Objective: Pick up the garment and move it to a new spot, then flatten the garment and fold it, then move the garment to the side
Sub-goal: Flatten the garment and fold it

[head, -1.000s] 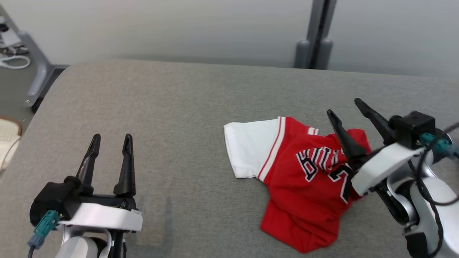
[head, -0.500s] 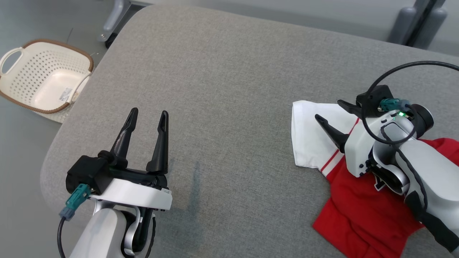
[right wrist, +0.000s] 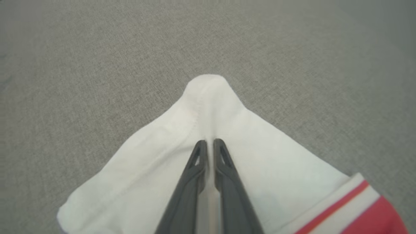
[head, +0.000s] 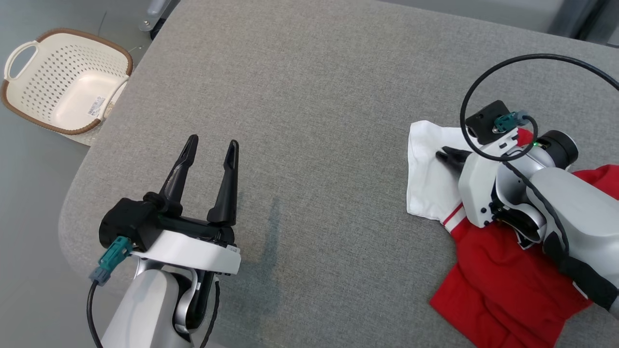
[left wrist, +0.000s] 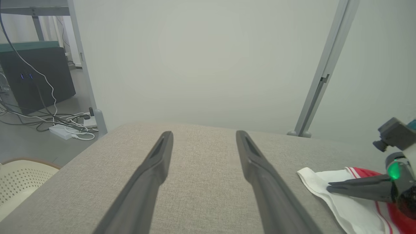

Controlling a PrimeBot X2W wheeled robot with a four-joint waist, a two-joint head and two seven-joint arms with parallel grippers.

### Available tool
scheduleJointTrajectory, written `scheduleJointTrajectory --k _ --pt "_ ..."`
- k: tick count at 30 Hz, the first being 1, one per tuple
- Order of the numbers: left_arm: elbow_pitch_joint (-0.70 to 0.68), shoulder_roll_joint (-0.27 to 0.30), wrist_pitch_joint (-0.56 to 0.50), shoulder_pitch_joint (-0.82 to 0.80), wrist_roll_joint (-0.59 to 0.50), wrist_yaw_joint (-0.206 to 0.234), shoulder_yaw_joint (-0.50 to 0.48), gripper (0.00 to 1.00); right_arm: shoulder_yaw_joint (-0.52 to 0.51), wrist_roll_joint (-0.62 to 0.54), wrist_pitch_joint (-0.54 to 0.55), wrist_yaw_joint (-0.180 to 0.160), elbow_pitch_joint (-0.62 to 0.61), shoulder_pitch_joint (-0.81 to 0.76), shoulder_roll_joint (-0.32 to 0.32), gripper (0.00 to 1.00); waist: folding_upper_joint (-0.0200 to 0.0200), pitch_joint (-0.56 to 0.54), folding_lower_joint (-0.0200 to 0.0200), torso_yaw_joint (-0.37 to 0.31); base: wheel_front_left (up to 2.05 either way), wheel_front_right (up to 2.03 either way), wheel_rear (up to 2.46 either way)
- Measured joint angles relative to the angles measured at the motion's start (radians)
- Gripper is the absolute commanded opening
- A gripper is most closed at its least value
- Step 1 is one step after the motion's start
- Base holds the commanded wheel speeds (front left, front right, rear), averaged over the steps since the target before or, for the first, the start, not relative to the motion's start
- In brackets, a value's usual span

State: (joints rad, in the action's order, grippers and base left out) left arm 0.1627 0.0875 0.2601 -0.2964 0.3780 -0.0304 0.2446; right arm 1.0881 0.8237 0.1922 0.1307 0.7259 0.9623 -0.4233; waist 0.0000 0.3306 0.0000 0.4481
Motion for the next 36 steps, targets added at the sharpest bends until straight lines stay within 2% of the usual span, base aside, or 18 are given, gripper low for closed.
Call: scheduleJointTrajectory --k 8,16,19,22,26,29,36 --pt "0.012 -0.01 0.0 0.0 -0.027 -0.014 -0.024 1.0 0.072 0.053 -0.127 0.0 0.019 0.099 0.056 0.0 0.0 -0.019 0.0 -0.036 0.0 0.0 0.0" --pt "0.029 -0.005 0.0 0.002 -0.051 -0.025 -0.044 1.0 -0.009 0.039 -0.367 0.0 0.124 0.209 0.219 0.0 0.0 -0.051 0.0 -0.104 0.0 0.0 0.0" --pt "0.03 0.002 0.0 0.002 -0.061 -0.026 -0.052 1.0 -0.03 0.03 -0.414 0.0 0.132 0.257 0.271 0.0 0.0 -0.062 0.0 -0.137 0.0 0.0 0.0" --pt "0.03 0.011 0.0 0.003 -0.068 -0.025 -0.058 1.0 -0.065 0.019 -0.442 0.0 0.132 0.307 0.297 0.0 0.0 -0.073 0.0 -0.174 0.0 0.0 0.0" --pt "0.028 0.022 0.0 0.006 -0.07 -0.021 -0.064 1.0 -0.132 -0.002 -0.453 0.0 0.11 0.336 0.304 0.0 0.0 -0.087 0.0 -0.22 0.0 0.0 0.0" --pt "0.02 0.026 0.0 0.009 -0.07 -0.015 -0.066 1.0 -0.23 -0.047 -0.457 0.0 0.016 0.311 0.29 0.0 0.0001 -0.092 0.0 -0.256 0.0 0.0 0.0" --pt "-0.005 0.053 -0.01 0.032 -0.07 0.005 -0.085 1.0 -0.485 -0.17 -0.457 0.0 -0.203 -0.015 0.212 0.0 0.0 -0.09 0.0 -0.344 0.0 0.0 0.0"
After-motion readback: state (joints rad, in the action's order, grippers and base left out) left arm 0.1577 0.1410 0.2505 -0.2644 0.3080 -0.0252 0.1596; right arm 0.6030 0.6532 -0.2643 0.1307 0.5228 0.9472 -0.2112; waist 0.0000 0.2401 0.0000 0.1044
